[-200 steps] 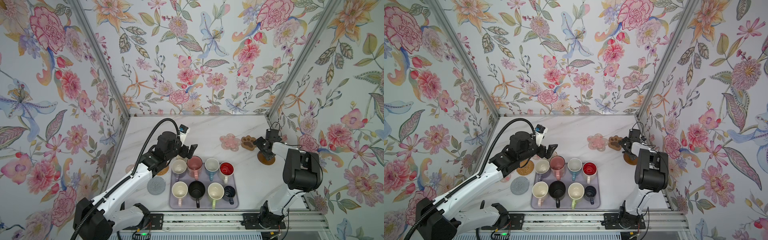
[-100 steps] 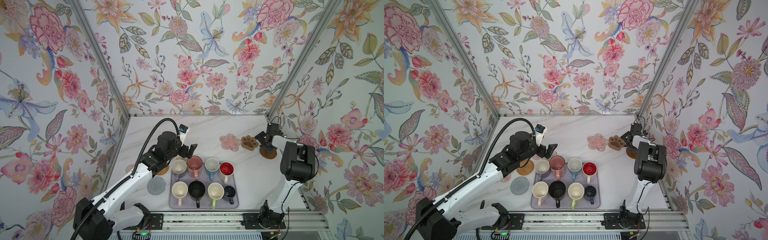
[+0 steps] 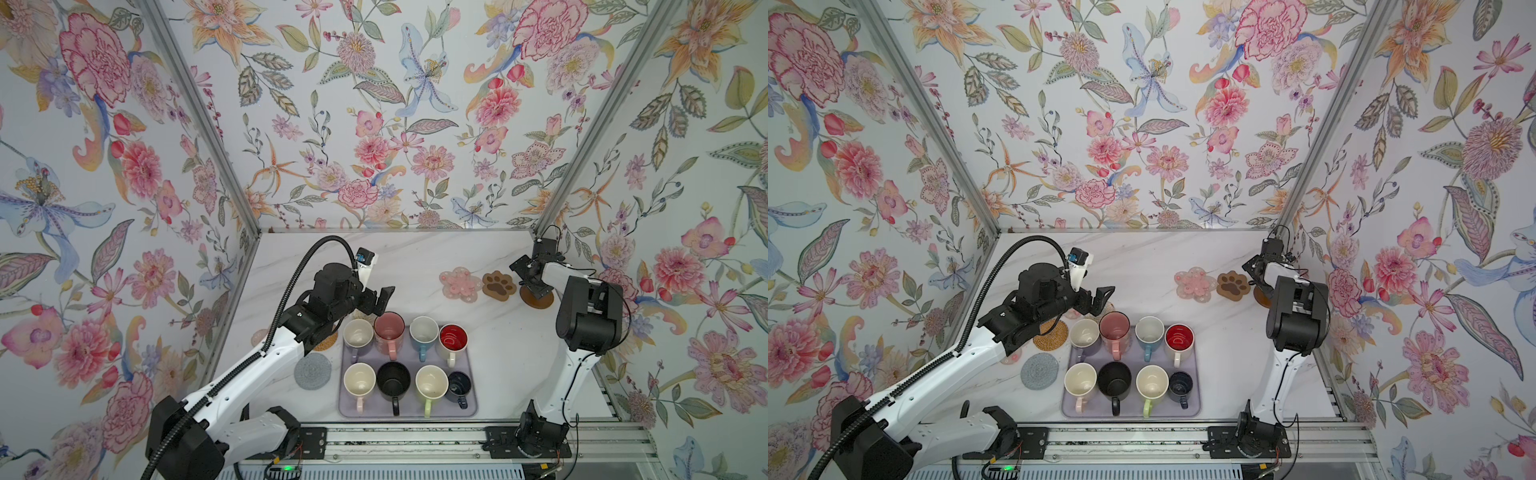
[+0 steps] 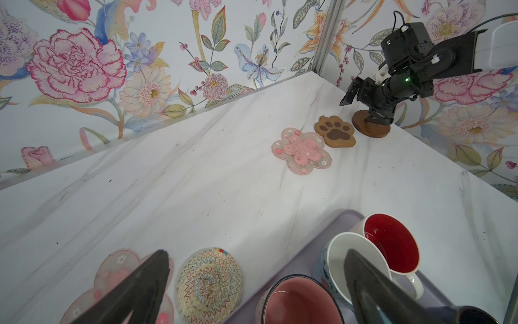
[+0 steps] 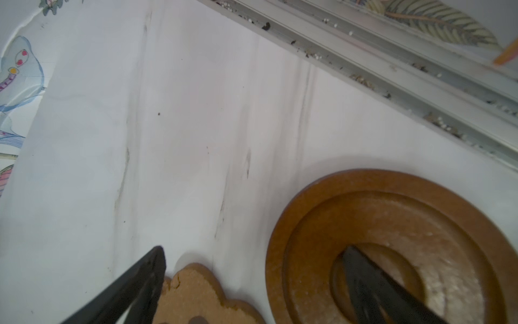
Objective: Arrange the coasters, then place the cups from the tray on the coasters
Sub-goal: 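Push the wooden coaster beside the paw-print coaster, then lift the right gripper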
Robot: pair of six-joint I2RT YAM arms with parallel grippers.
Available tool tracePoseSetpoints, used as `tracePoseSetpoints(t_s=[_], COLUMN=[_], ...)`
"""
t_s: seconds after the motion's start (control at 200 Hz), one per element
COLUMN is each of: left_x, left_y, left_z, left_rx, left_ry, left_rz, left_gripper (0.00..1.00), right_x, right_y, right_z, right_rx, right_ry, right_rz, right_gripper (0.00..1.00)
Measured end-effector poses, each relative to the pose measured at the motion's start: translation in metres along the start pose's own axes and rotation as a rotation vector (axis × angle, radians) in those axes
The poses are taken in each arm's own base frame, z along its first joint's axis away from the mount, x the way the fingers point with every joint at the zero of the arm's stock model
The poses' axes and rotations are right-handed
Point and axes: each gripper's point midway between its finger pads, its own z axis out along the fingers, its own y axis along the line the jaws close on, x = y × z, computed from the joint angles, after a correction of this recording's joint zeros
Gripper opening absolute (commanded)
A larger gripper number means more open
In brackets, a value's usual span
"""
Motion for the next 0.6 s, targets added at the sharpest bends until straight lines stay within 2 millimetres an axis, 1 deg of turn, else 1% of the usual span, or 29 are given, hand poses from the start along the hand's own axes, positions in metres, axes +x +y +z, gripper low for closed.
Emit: tracePoseSetpoints(t_s=[0.115, 0.285, 0.6], left_x=[0.003, 0.002, 0.004], left_y=[0.003, 0.008, 0.017], left_z=[-0.009, -0.022, -0.024], left_rx=[-0.019, -0.046, -0.097], left_ry=[-0.018, -0.064, -0.071], left_rz=[-0.036, -0.086, -0.124], left_gripper=[0.99, 0.99, 0.99], right_x=[0.003, 0.005, 0.016], right_y=[0.002, 0.006, 0.017], right_z=[0.0, -0.001, -0.003], right_rx=[-0.004, -0.017, -0.037], right_ry=[0.009, 0.024, 0.039], right_rz=[-0.012, -0.022, -0.046], right_gripper=[0.99, 0.99, 0.99])
